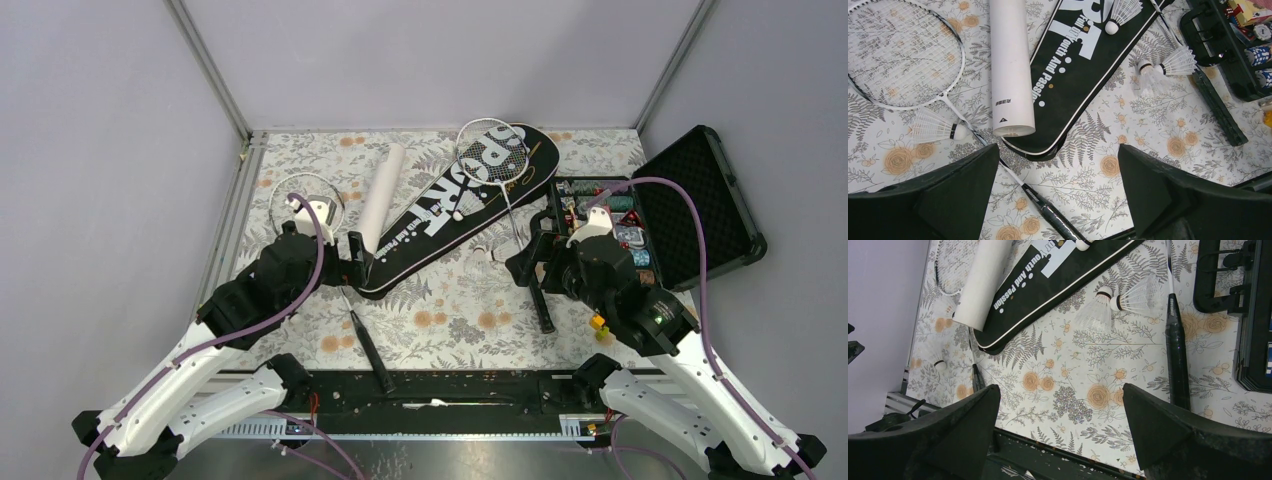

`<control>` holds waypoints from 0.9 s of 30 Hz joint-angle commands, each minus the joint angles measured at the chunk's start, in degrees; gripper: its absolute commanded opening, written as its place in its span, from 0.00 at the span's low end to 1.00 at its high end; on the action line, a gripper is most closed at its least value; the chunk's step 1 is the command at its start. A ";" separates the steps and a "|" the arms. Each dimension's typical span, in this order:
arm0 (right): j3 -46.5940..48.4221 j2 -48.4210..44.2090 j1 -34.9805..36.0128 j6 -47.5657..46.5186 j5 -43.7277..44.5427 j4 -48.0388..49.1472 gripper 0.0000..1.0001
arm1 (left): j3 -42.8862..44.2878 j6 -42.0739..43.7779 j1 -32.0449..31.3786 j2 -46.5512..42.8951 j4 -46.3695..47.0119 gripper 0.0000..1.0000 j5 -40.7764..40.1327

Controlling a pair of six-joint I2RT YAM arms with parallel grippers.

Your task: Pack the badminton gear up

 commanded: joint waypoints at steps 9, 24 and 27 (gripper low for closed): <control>-1.69 -1.67 -0.19 -1.26 -1.23 5.25 1.00 | -1.18 1.52 0.33 4.78 2.61 0.99 -7.49; -6.20 -7.76 -0.21 -8.83 -8.20 12.24 0.99 | 23.20 13.01 17.06 43.93 2.40 0.99 4.72; -6.90 -9.41 -0.19 -10.21 -10.20 13.22 1.00 | 30.52 14.57 18.65 52.53 1.53 0.99 6.89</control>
